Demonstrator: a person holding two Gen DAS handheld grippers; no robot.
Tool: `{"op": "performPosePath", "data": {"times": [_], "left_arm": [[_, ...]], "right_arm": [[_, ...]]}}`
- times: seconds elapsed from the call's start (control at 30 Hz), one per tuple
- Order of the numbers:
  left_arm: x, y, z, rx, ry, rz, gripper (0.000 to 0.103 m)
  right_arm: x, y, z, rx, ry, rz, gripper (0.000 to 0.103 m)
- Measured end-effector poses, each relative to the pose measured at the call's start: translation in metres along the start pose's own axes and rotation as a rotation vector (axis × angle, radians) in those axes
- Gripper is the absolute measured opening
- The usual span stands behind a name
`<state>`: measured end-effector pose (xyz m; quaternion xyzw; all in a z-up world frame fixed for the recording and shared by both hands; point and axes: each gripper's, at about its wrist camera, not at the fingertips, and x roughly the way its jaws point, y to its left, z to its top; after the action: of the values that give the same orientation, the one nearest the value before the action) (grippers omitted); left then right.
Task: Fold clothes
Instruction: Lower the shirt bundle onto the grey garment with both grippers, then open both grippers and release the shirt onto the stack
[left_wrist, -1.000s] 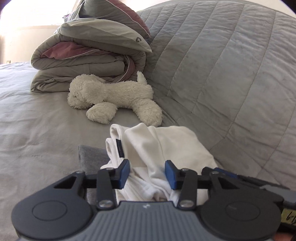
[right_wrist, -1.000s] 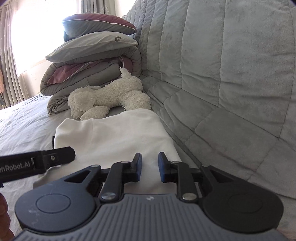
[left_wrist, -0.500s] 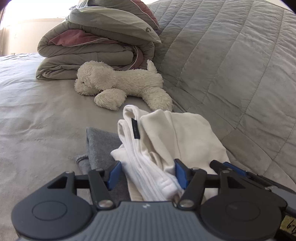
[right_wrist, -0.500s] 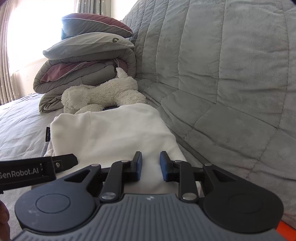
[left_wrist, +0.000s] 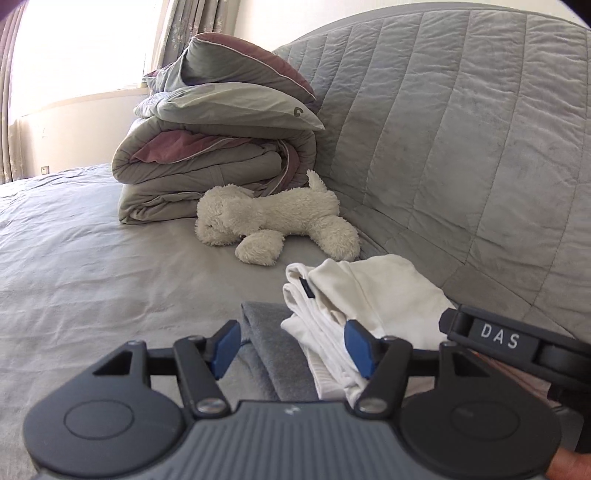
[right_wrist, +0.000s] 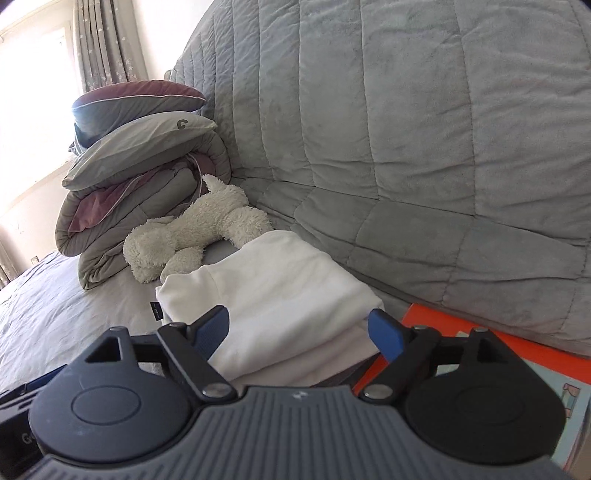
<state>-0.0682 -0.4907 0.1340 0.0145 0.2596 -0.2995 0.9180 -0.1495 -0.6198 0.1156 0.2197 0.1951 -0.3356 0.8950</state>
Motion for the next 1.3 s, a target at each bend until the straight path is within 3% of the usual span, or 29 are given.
{"op": "performPosePath", "data": {"times": [0.13, 0.27, 0.47, 0.67, 0.8, 0.9, 1.03, 1.3], "left_arm": [[-0.025, 0.005, 0.003, 0.001, -0.004, 0.009, 0.064], [-0.049, 0.012, 0.001, 0.004, -0.019, 0.039, 0.072], [-0.067, 0.023, -0.016, 0.035, 0.008, 0.098, 0.081], [-0.074, 0.024, -0.027, 0.068, 0.001, 0.104, 0.094], [-0.082, 0.030, -0.032, 0.031, 0.007, 0.080, 0.102], [-0.089, 0.033, -0.037, 0.006, 0.000, 0.063, 0.102], [-0.089, 0.034, -0.045, 0.013, 0.023, 0.056, 0.102], [-0.083, 0.047, -0.052, 0.003, 0.050, 0.104, 0.102]], "right_arm": [[-0.026, 0.000, 0.001, 0.101, 0.021, -0.033, 0.086], [-0.050, 0.007, -0.011, 0.097, 0.024, 0.000, 0.103], [-0.058, 0.006, -0.035, 0.007, 0.025, 0.015, 0.103], [-0.061, -0.004, -0.037, -0.033, 0.002, -0.042, 0.103], [-0.064, -0.003, -0.039, -0.064, 0.002, 0.001, 0.103], [-0.066, 0.002, -0.039, -0.118, 0.005, -0.004, 0.103], [-0.068, 0.008, -0.041, -0.181, -0.009, -0.075, 0.103], [-0.067, 0.018, -0.046, -0.232, -0.009, -0.050, 0.103]]}}
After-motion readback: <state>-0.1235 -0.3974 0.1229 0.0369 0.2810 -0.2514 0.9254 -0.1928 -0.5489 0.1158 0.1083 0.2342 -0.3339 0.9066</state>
